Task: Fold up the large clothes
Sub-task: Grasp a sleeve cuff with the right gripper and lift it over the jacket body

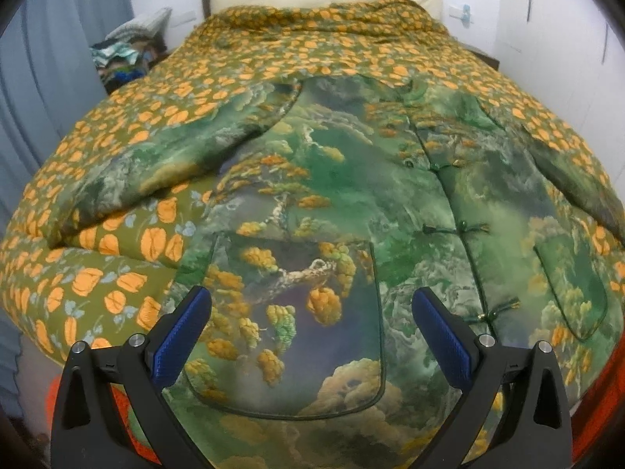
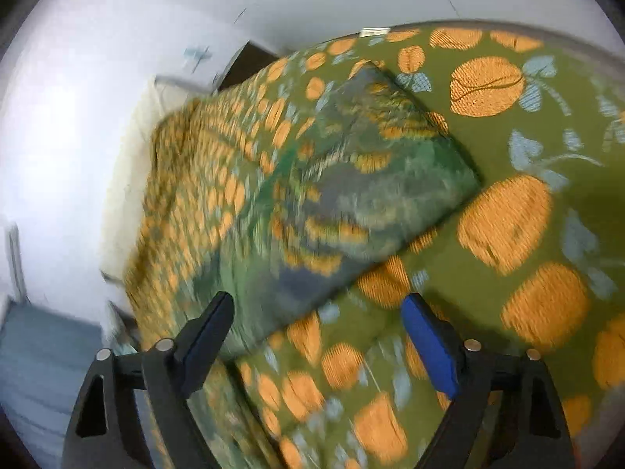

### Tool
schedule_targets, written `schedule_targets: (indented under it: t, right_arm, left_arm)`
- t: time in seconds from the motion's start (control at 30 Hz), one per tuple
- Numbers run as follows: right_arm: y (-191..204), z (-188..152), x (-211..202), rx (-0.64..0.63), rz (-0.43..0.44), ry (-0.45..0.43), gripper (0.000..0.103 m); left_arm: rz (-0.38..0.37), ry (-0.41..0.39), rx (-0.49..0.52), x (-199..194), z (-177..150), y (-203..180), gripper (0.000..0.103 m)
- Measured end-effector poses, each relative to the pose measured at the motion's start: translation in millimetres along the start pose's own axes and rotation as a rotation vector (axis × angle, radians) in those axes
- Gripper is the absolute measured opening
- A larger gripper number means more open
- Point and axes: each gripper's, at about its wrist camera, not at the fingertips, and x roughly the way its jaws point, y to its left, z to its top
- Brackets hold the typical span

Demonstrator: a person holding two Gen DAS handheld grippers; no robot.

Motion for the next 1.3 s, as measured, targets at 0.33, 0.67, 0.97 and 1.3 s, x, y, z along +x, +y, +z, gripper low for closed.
schedule_targets:
  t: [0.33,0.67,0.97,1.3]
  right_arm:
    - [19,21,12,-0.033,-0.119,-0.201,0.017]
    - [325,-116,0,-0.883,0.099,-0.238,0.015]
    - [419,-314,143,-1.234,0.111,0.092,0.015]
    - [331,-361,252,-1.091,0.000,0.452,0.054]
  left_arm:
    - [0.018,0.020,-0.029,6,-5,10,0.102]
    - [-0.025,-0.012,-0.075,5,1,20,0.102]
    - [-0.020,-0.003,-0.122,6,-5,42,0.102]
    - [0.002,0.053,-0.146,21,-12,53,0.102]
